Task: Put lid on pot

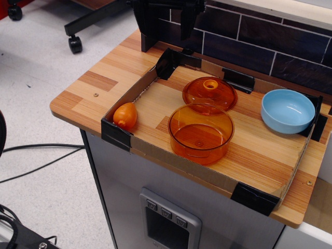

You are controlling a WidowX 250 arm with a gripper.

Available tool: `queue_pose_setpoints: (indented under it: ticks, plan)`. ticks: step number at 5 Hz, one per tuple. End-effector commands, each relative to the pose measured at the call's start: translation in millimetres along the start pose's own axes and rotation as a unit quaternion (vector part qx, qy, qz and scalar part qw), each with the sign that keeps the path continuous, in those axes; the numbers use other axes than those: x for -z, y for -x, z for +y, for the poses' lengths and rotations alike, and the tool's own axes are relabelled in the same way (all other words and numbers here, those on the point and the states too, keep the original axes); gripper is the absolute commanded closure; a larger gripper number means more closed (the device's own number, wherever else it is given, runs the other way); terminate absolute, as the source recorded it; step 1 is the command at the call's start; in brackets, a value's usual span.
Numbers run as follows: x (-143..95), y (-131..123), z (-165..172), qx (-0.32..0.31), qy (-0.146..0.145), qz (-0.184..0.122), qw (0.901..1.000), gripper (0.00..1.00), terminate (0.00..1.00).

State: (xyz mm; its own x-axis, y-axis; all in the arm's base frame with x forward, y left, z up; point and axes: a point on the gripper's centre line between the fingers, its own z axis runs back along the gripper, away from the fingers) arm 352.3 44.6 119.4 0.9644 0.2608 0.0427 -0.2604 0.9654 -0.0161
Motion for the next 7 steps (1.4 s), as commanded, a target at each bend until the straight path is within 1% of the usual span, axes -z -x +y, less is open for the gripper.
queue_pose_setpoints:
  ticks: [1,2,3,4,5,6,7]
  plan:
    - [0,0,0,0.0,0.0,0.0,1.0,0.0,0.0]
    - [25,-32,-9,0.002,0.007,-0.022,0.9997,0.0,0.0]
    - [45,-34,-32,0.002,0.019,-0.04,0.999,0.0,0.0]
    - [57,-32,-51,-0.005,0.046,-0.032,0.9984,0.0,0.0]
    - [62,-21,-64,0.012,0.054,-0.048,0.9974,0.0,0.0]
    - [67,-18,-72,0.01,0.047,-0.035,0.9983,0.0,0.0]
    - [73,-22,-73,0.001,0.04,-0.033,0.9987,0.0,0.0]
